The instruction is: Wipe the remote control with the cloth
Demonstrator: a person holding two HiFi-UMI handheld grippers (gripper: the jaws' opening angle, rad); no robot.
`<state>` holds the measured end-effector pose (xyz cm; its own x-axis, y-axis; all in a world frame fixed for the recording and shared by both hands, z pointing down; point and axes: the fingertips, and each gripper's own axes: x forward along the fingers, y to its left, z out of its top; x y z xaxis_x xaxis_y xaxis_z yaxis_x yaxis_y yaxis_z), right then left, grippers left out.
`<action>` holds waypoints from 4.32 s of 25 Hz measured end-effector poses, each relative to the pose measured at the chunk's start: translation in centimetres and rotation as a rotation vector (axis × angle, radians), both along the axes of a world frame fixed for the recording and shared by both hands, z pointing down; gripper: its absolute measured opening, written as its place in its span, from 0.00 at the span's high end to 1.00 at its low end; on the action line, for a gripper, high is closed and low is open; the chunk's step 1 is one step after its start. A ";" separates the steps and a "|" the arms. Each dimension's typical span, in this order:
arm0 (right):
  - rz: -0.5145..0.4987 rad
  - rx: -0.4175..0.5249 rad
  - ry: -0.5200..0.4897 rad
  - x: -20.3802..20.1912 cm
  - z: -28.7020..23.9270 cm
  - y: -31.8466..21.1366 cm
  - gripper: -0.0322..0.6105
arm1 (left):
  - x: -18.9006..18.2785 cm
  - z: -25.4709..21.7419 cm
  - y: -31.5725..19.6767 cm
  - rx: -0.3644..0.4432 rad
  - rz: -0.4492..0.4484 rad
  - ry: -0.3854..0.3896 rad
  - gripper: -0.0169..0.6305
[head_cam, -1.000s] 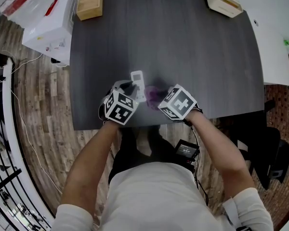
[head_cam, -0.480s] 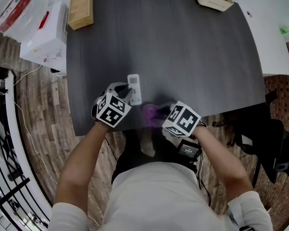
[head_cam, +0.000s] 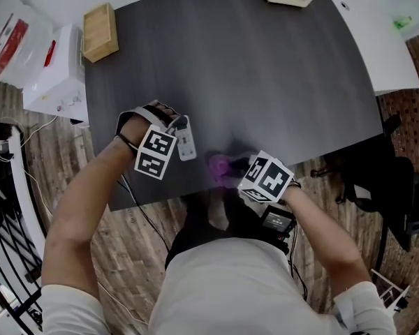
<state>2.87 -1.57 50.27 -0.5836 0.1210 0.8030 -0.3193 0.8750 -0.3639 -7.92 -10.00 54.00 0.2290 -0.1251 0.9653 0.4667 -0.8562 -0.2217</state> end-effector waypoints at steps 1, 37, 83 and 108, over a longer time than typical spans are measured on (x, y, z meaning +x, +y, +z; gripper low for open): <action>0.005 -0.001 0.001 0.3 0.1 0.1 0.78 | 0.4 0.4 0.1 0.001 0.071 -0.041 0.56; 0.142 0.163 0.067 -5.9 3.1 -5.9 0.78 | 2.4 0.9 7.0 -0.832 -1.490 0.550 0.53; 0.286 -0.027 -0.101 4.4 1.3 1.5 0.78 | 3.1 1.9 7.1 0.123 0.675 -0.205 0.41; 0.418 0.021 -0.131 6.2 1.1 -2.0 0.78 | 3.3 1.7 3.9 -0.683 -0.902 0.117 0.56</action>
<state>9.10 -3.61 51.38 -0.6761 -0.1626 0.7187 -0.5997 0.6882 -0.4084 -4.60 -6.14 55.66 0.4153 0.2540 0.8735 -0.3735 -0.8280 0.4183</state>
